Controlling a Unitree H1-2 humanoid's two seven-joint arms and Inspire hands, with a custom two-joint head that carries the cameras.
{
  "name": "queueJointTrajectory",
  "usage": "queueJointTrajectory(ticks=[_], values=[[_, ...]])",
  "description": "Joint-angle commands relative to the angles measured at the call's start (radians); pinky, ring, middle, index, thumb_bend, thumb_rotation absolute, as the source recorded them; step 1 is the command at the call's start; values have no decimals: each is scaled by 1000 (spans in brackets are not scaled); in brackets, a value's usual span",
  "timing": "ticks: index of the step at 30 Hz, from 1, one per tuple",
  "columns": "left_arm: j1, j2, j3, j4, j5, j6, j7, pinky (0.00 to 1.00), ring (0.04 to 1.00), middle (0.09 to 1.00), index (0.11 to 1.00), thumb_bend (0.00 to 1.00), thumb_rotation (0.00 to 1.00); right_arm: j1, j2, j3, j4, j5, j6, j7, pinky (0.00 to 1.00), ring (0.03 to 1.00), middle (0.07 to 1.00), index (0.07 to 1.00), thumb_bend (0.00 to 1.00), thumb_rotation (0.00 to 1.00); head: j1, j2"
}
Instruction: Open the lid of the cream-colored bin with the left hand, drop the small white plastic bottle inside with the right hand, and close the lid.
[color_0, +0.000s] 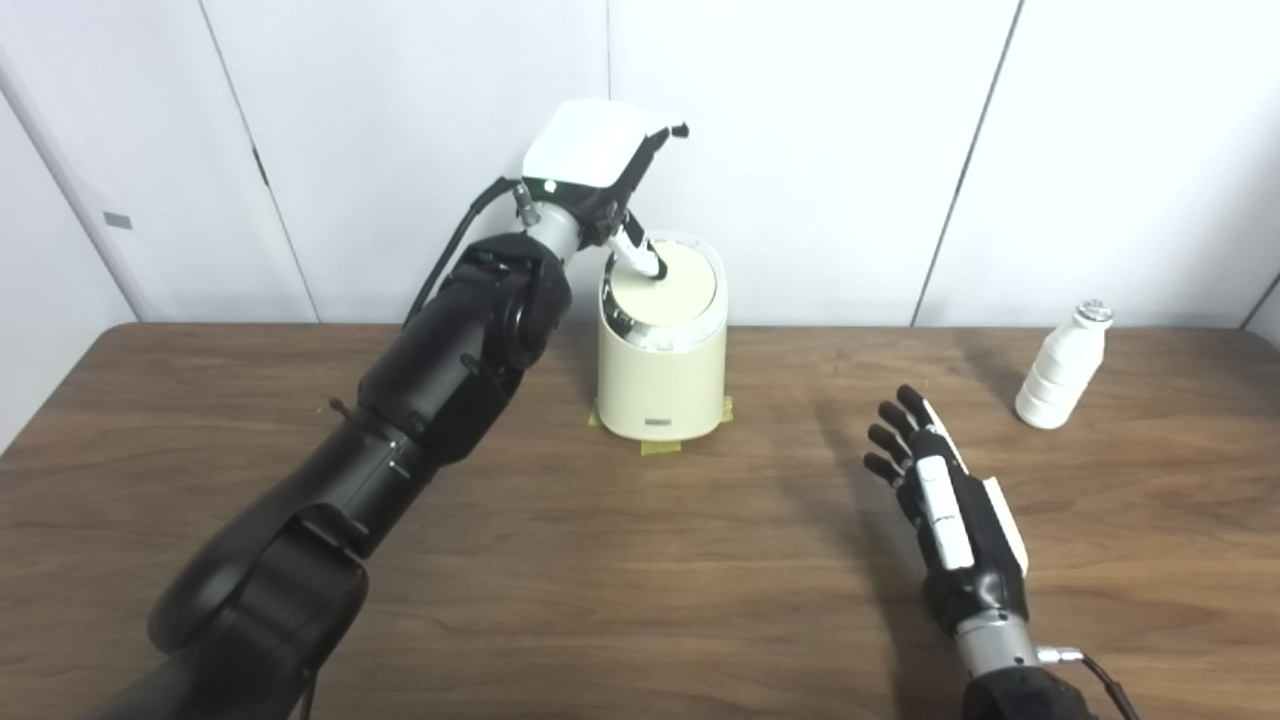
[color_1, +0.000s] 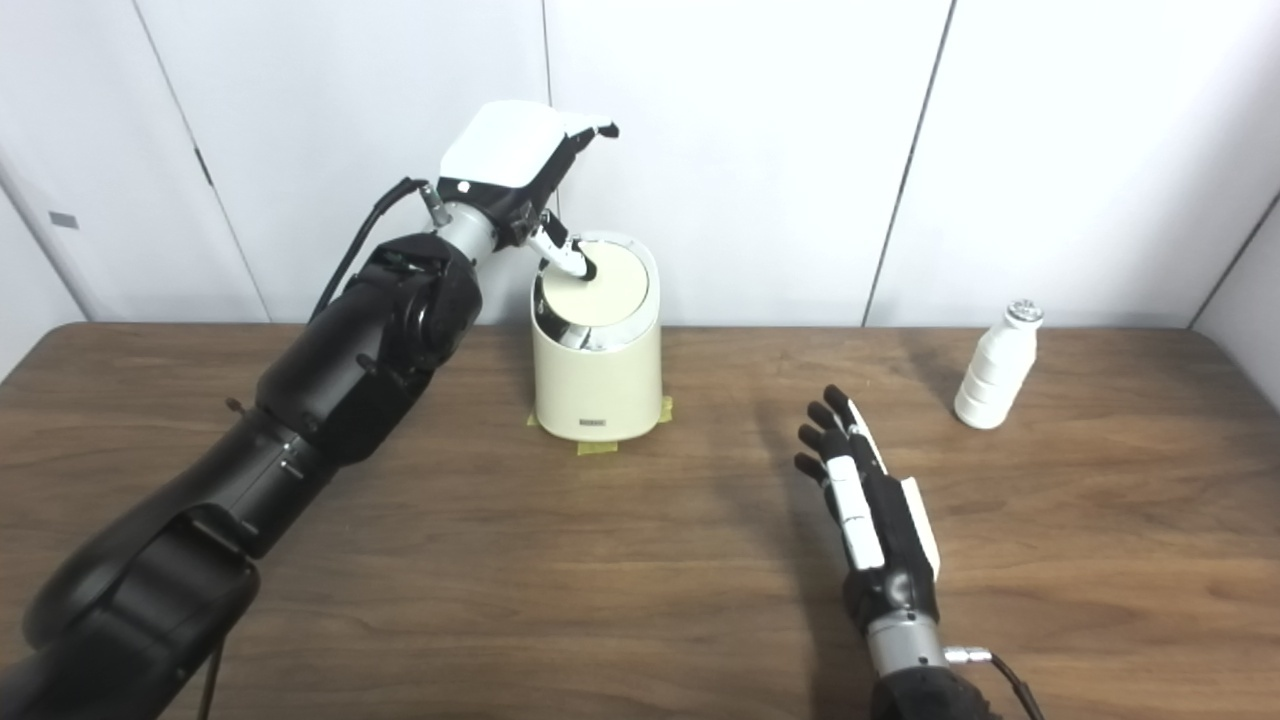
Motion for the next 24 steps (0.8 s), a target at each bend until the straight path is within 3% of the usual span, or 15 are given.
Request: queueJointTrajectory(ticks=[1,24], values=[[-60,7,3,-16,26,-14,17,738,846,876,905,1000,116,-40,-3,0,-30,0,-39,2,861,908,933,960,632,898,0,1],[-55,-17,-6,-28,58,-16,-49,711,846,872,906,1000,158,-55,-10,-7,-17,-8,-52,-13,835,903,938,974,609,869,-8,14]])
